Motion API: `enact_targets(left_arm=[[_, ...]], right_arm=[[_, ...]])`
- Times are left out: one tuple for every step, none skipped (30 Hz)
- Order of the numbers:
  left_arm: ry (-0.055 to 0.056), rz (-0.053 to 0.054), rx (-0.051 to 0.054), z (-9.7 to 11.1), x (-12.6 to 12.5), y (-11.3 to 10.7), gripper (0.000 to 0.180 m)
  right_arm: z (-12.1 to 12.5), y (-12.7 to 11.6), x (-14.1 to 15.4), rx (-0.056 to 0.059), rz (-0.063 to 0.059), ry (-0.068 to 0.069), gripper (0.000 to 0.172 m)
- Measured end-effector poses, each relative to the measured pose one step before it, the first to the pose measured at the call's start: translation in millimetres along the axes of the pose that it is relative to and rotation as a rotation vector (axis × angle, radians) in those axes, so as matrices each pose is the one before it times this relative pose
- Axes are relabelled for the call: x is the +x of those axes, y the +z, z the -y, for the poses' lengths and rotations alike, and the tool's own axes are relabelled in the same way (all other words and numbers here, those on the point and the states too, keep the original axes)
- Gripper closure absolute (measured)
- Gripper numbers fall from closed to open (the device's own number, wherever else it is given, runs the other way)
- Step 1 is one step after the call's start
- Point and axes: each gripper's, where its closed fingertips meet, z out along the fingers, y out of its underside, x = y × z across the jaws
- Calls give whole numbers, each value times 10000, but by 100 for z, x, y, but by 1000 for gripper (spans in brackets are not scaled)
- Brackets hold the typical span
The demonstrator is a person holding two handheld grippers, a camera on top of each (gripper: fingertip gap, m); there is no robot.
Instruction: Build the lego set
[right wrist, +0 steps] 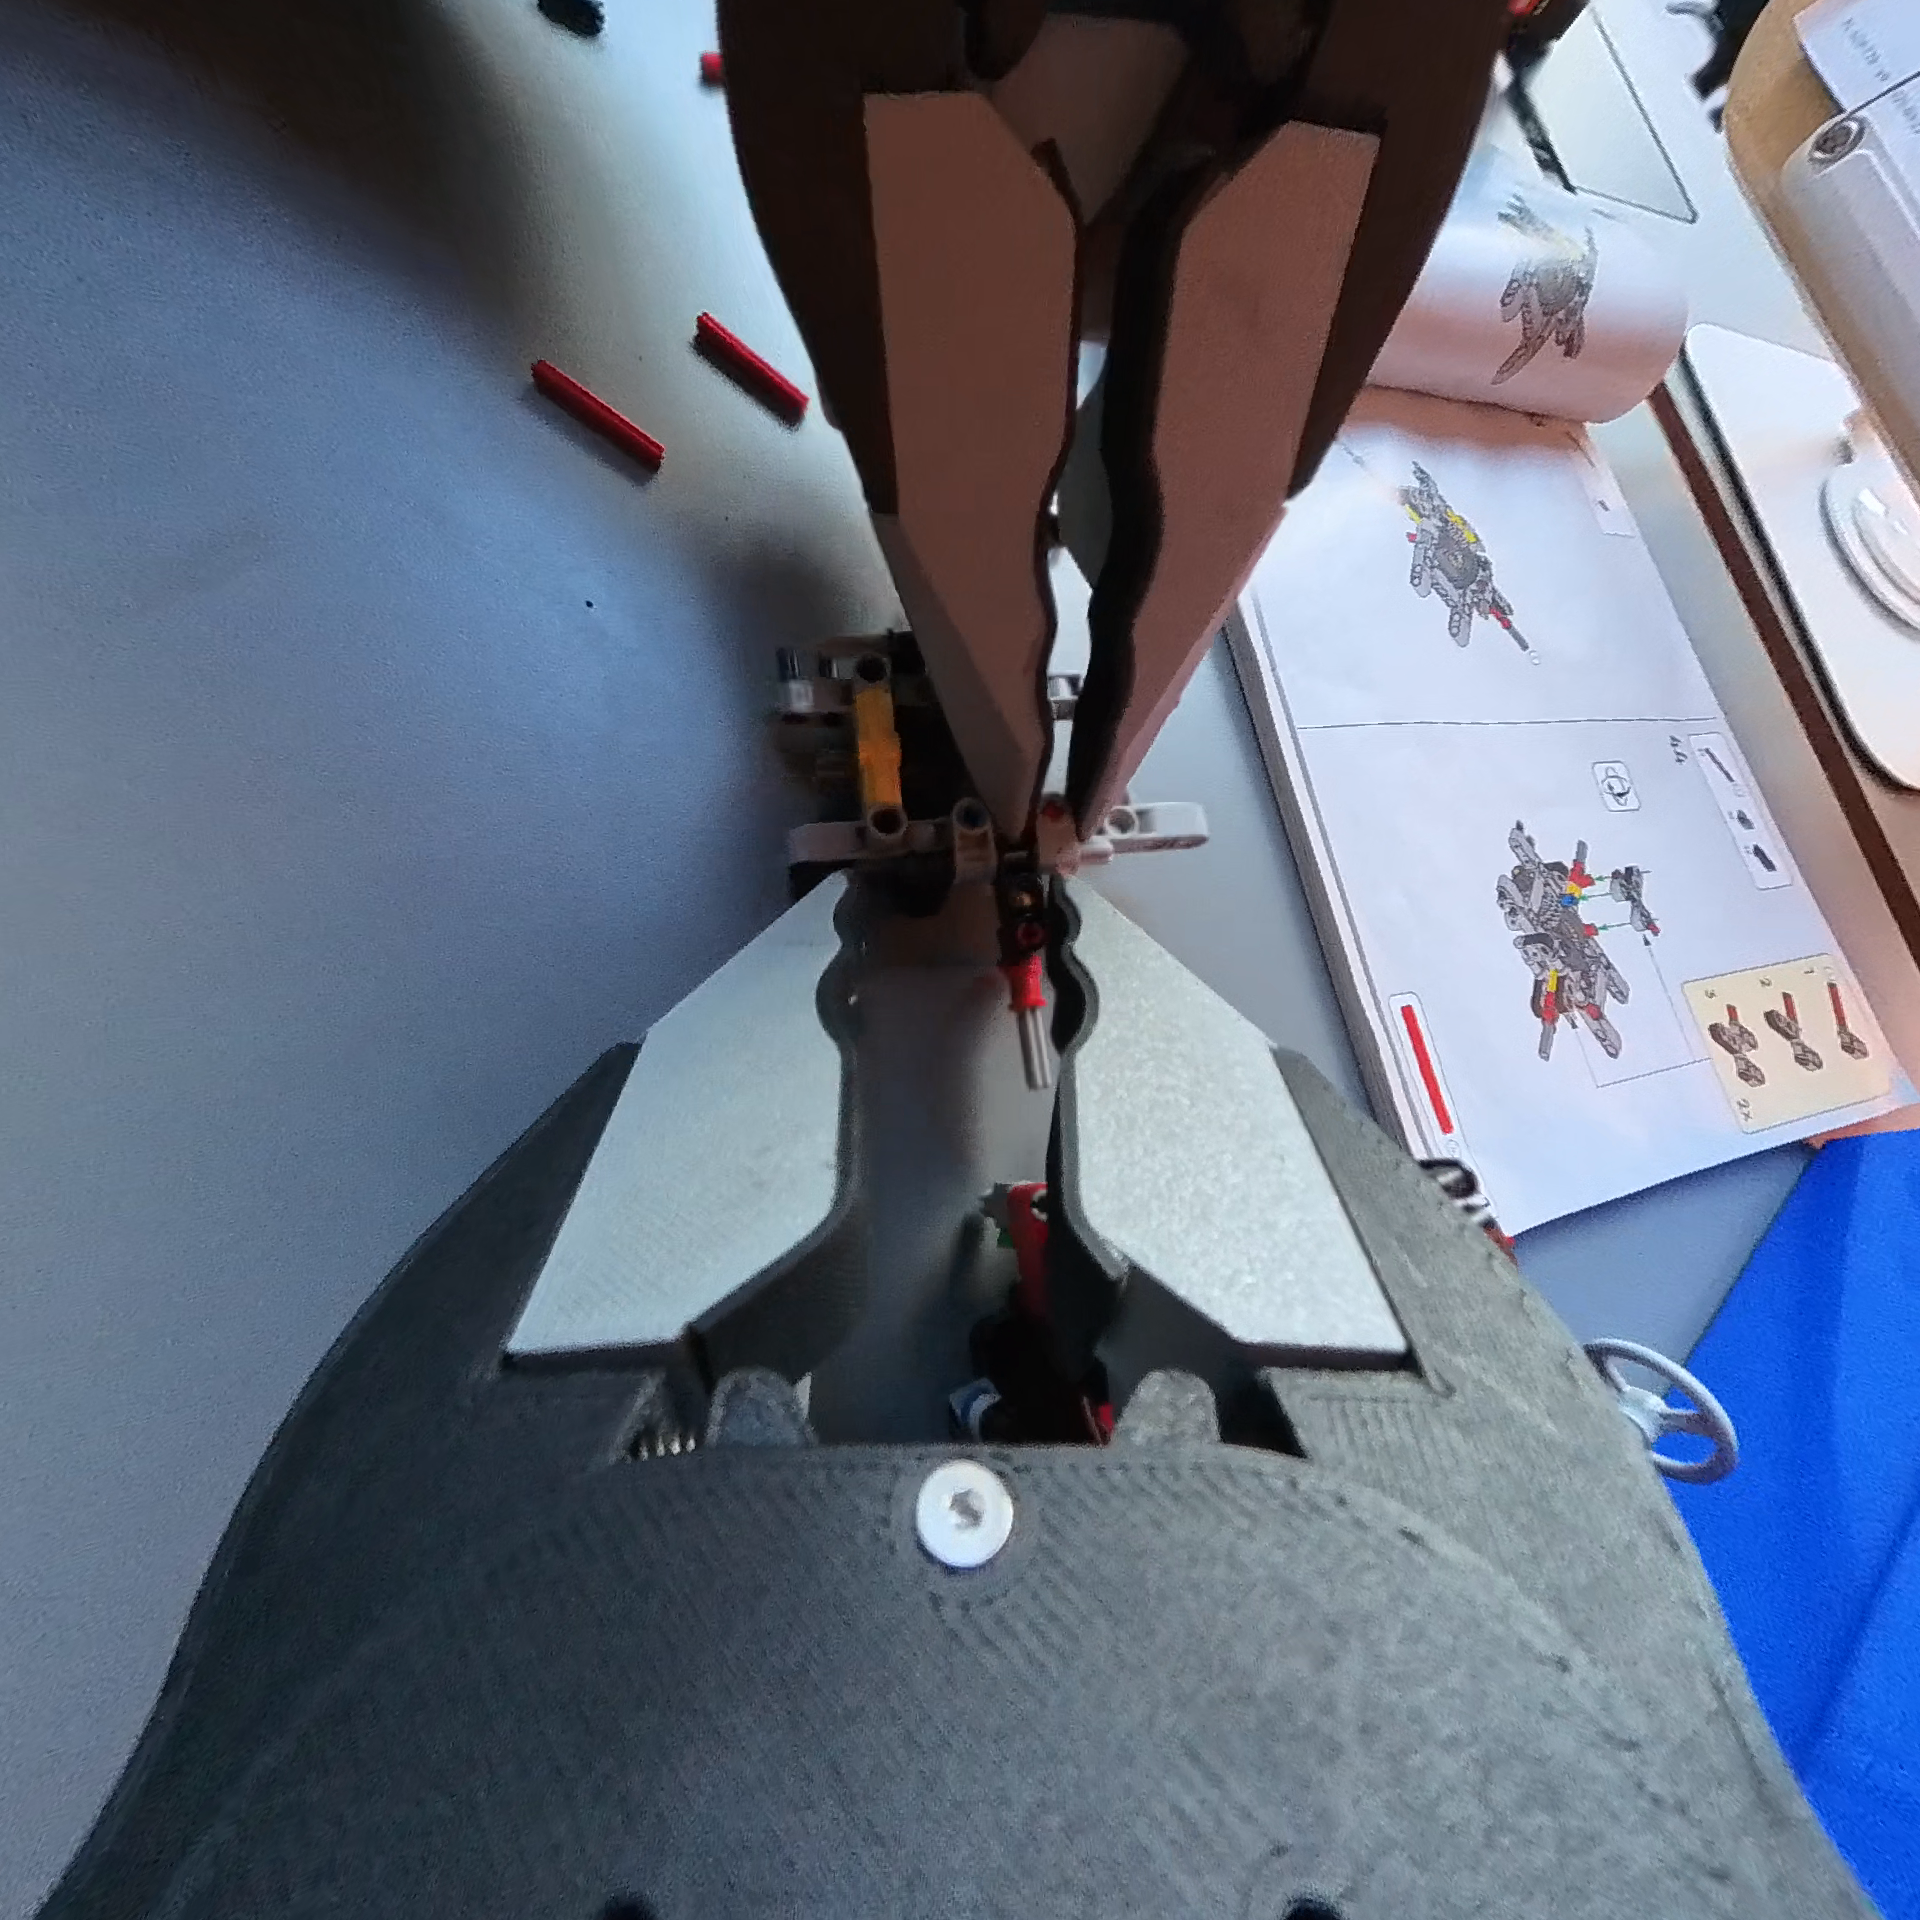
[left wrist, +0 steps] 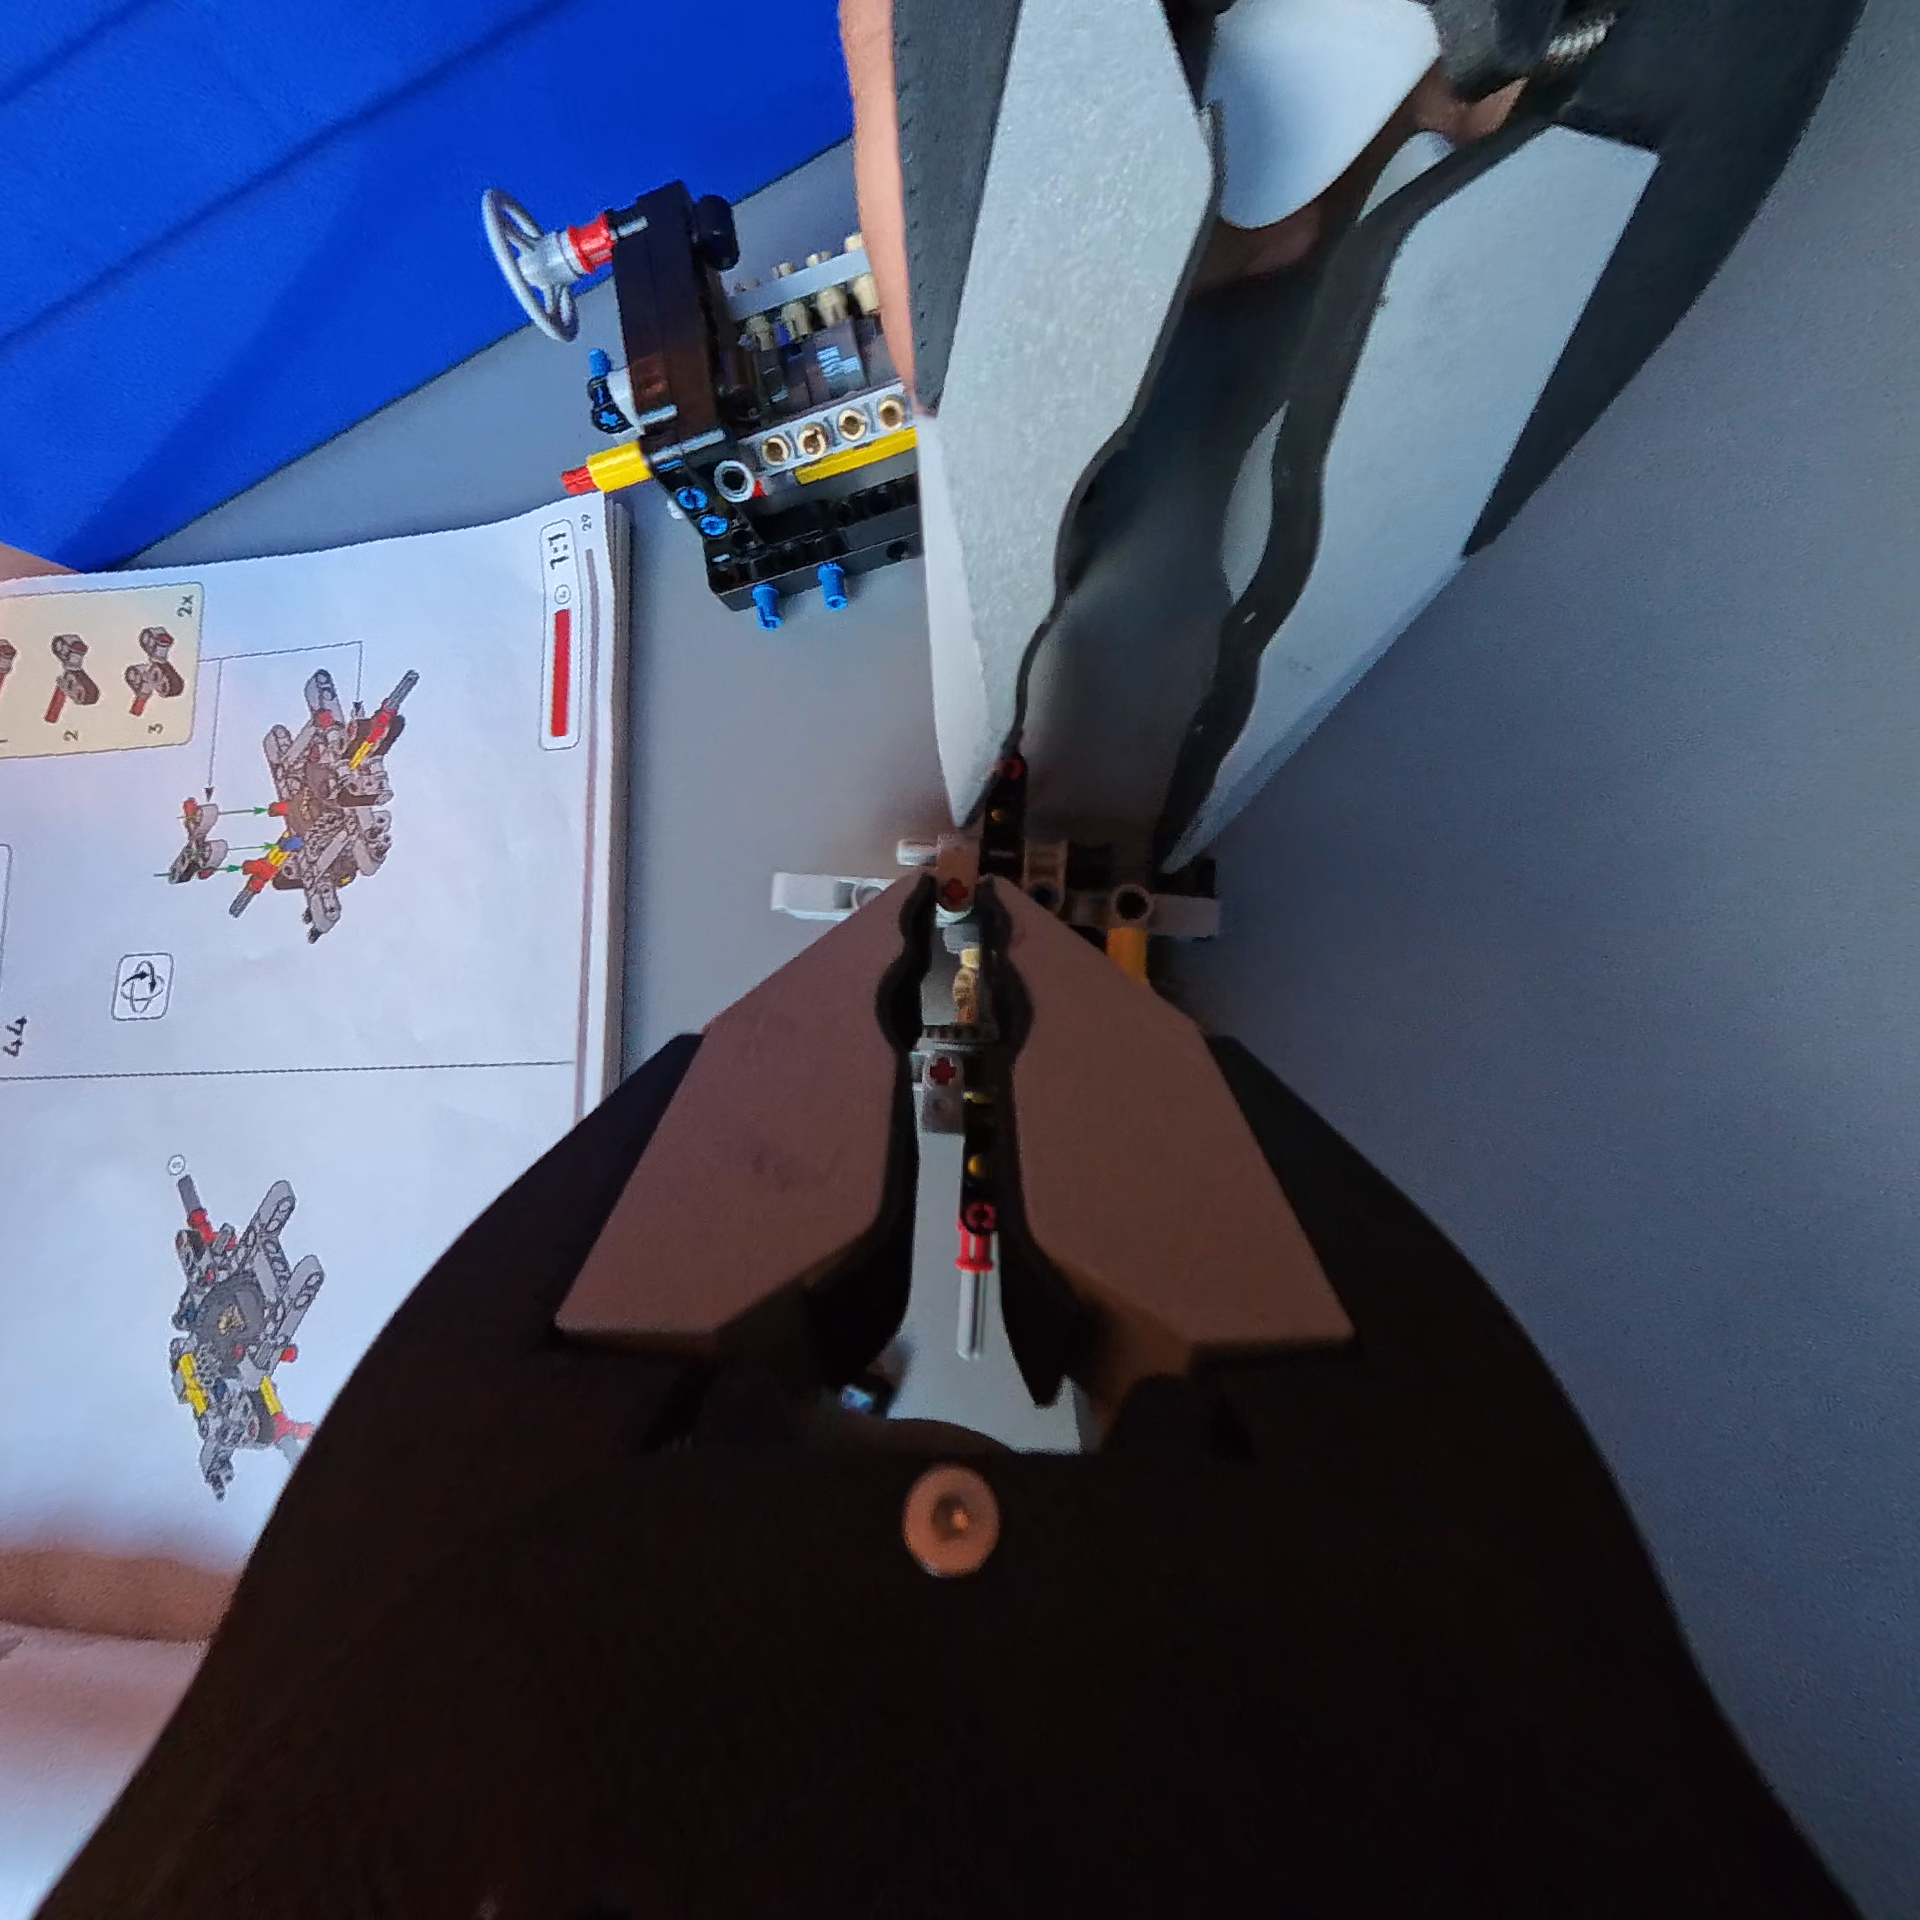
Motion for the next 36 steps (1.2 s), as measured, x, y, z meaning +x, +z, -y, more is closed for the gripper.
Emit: enact_targets(left_arm=[[-158,-45,36,62,-127,-195,173],[-172,-21,112,201,-166,-302,165],[-120,-110,171,301,-33,-424,160],[-134,-89,208,366,-37,-482,158],[-110,-65,186,337,-50,-472,156],[-69,17,92,184,-145,-462,154],[-33,167,-52,-56,-347,-456,149],[-5,239,-123,-205,-435,-488,145],[-13,187,-78,-179,-319,-545,144],[-53,123,-16,-121,-170,-583,144],[-101,161,38,-43,-195,-611,143],[-124,179,73,26,-175,-591,142],[-124,159,79,35,-94,-576,142],[-151,166,100,28,-38,-542,142],[-195,155,129,19,65,-478,142],[-235,140,137,-49,139,-383,142],[-233,152,74,-255,202,-296,142],[-157,216,15,-469,181,-240,141],[-49,218,4,-588,259,-202,140],[2,208,14,-652,306,-186,140],[-61,223,78,-574,272,-172,140],[-41,138,90,-557,383,-181,139],[22,132,182,-407,391,-216,139],[-30,171,351,-107,329,-257,139],[-139,80,490,170,401,-298,140],[-126,-92,541,297,599,-302,140],[-2,-131,541,332,630,-314,140],[156,-34,454,238,445,-281,143],[223,154,301,94,68,-200,147],[216,214,155,-3,-194,-79,149],[117,77,47,-51,-152,-5,149],[-89,20,70,17,-176,8,149],[-262,-25,170,138,-145,-31,148],[-302,-163,156,132,75,-84,148],[-235,-156,64,8,109,-92,148],[-115,-6,-2,-68,-66,-93,148]], right_arm=[[29,-82,21,55,-14,8,140],[-18,-63,-49,22,27,12,140],[-2,-68,5,24,-42,3,140],[40,-91,18,53,-63,-7,141],[53,-76,-13,50,-29,12,141],[22,-75,-24,16,0,30,142],[21,-70,-10,11,-7,26,143],[33,-85,7,22,-19,24,143],[55,-91,-7,33,-18,30,143],[78,-115,-16,50,-12,29,143],[105,-123,0,70,-21,20,143],[125,-127,30,85,-34,19,143],[87,-123,39,72,-17,38,144],[75,-122,45,60,1,58,144],[71,-119,65,71,-2,55,144],[66,-140,81,77,-16,50,144],[37,-138,96,60,-20,49,144],[44,-160,70,60,-12,42,144],[65,-171,58,79,-17,35,144],[89,-170,60,89,-15,32,145],[109,-150,82,92,-35,34,145],[137,-144,118,110,-45,35,145],[159,-120,111,120,-36,47,146],[157,-87,121,130,-27,68,146],[189,-101,138,157,-37,74,146],[240,-107,160,198,-65,62,146],[267,-134,193,218,-86,53,147],[259,-132,208,214,-91,43,148],[272,-154,238,215,-113,32,149],[270,-147,285,220,-136,40,151],[282,-133,300,219,-124,50,152],[347,-160,323,247,-136,37,153],[443,-193,357,304,-164,5,154],[465,-218,387,310,-174,-9,156],[416,-218,394,272,-169,-5,156],[392,-242,388,256,-163,-4,157]])
